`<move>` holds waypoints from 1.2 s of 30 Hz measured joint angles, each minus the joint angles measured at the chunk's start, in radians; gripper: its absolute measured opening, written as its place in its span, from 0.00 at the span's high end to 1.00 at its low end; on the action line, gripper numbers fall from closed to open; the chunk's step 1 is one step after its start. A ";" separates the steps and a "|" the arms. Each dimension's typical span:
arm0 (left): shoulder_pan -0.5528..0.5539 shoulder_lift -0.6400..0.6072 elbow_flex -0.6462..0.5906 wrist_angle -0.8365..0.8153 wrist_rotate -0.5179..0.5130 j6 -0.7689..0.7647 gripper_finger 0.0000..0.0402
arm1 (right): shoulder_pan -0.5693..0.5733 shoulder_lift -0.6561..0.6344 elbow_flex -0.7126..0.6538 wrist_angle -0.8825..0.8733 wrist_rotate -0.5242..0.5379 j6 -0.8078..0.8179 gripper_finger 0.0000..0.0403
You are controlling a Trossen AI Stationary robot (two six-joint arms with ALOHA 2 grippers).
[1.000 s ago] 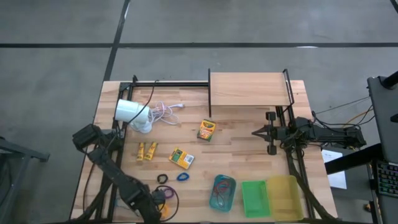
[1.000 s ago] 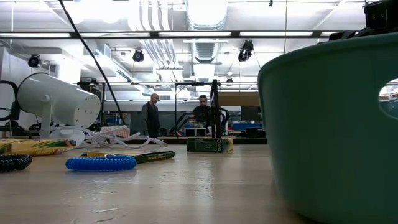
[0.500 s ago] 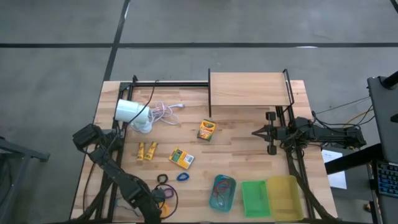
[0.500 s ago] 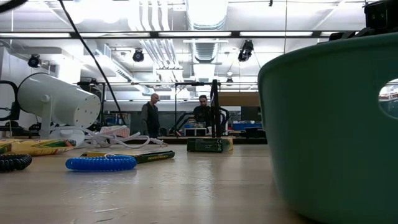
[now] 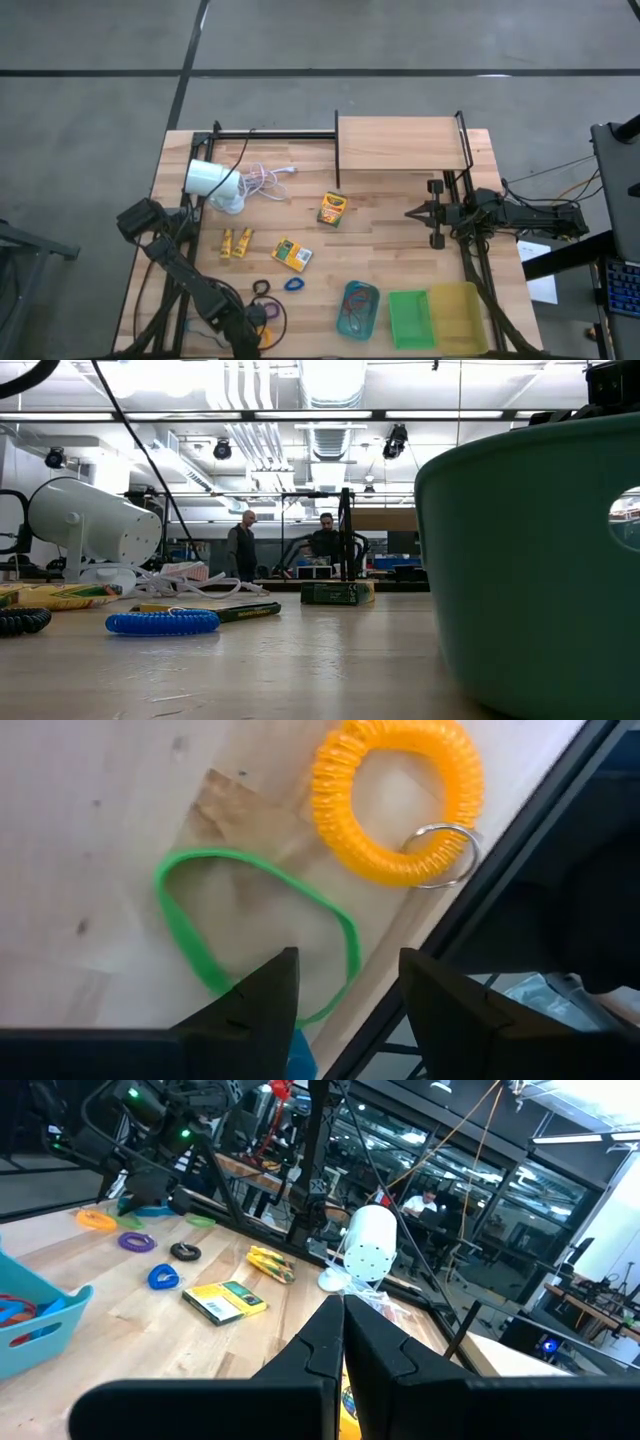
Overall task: Pick & Place Office Desk Supplies
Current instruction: Put the green rubber band into the blue bin
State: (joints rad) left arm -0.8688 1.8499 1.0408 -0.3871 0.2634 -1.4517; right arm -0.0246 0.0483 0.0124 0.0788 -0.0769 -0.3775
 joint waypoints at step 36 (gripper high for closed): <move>-0.001 0.000 0.001 0.026 -0.008 0.005 0.90 | 0.000 0.000 0.000 0.000 0.000 0.000 0.98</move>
State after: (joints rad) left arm -0.8696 1.8503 1.0417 -0.3614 0.2551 -1.4471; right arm -0.0246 0.0483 0.0127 0.0788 -0.0769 -0.3775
